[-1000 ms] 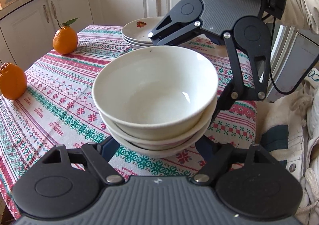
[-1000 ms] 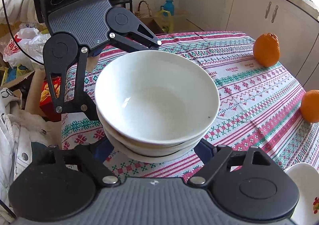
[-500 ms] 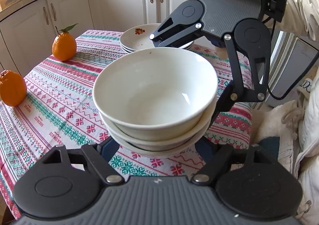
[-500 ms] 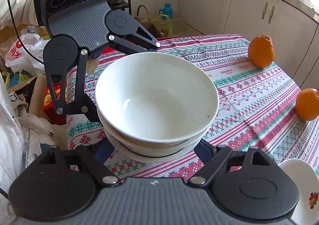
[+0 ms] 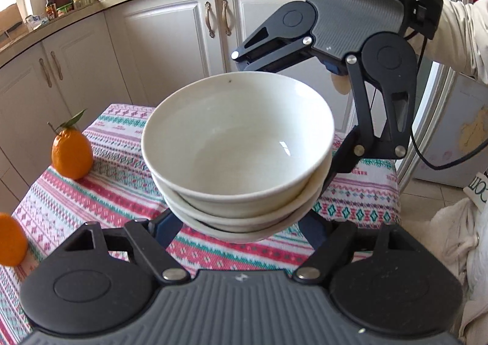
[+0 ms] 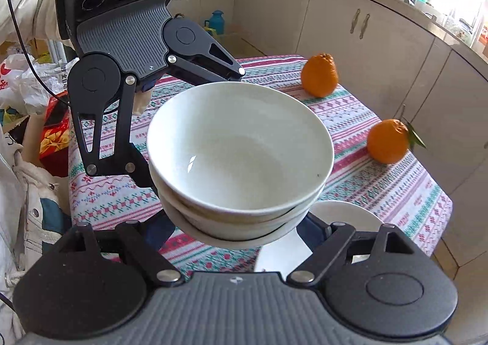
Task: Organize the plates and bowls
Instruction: 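Lift the bowl stack with both tools and carry it over the plate stack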
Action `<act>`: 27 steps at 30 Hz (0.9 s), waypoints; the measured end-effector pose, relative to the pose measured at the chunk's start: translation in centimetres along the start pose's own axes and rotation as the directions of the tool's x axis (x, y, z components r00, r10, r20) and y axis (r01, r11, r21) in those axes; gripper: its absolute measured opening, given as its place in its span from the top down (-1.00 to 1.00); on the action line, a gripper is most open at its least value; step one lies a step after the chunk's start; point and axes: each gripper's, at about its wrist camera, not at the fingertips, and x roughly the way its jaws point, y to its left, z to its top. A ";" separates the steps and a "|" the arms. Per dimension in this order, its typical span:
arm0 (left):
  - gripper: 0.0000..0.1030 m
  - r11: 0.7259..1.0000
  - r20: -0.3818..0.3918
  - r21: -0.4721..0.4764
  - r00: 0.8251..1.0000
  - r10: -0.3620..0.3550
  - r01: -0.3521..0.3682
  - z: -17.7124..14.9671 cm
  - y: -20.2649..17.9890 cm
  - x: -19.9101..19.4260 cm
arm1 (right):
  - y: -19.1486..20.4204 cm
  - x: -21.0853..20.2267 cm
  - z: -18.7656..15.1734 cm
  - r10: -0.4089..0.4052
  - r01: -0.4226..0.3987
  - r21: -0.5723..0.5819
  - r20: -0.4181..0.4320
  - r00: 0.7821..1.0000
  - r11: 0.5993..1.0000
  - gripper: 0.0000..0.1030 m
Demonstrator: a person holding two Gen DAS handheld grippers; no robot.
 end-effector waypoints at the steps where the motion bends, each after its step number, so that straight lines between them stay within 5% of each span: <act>1: -0.59 1.000 0.001 0.005 1.000 -0.006 0.006 0.5 0.2 0.6 | -0.6 -0.3 -0.4 -0.012 0.012 0.005 -0.005 1.000 1.000 -0.73; 15: -0.59 0.996 -0.043 0.037 0.996 -0.075 0.077 5.0 2.1 8.8 | -6.9 -0.6 -6.1 -0.072 0.077 0.112 -0.047 0.996 0.991 -0.74; 27: -0.58 0.997 -0.064 0.022 0.995 -0.078 0.079 5.3 2.9 10.6 | -8.7 0.4 -7.4 -0.048 0.054 0.166 -0.039 0.998 0.985 -0.73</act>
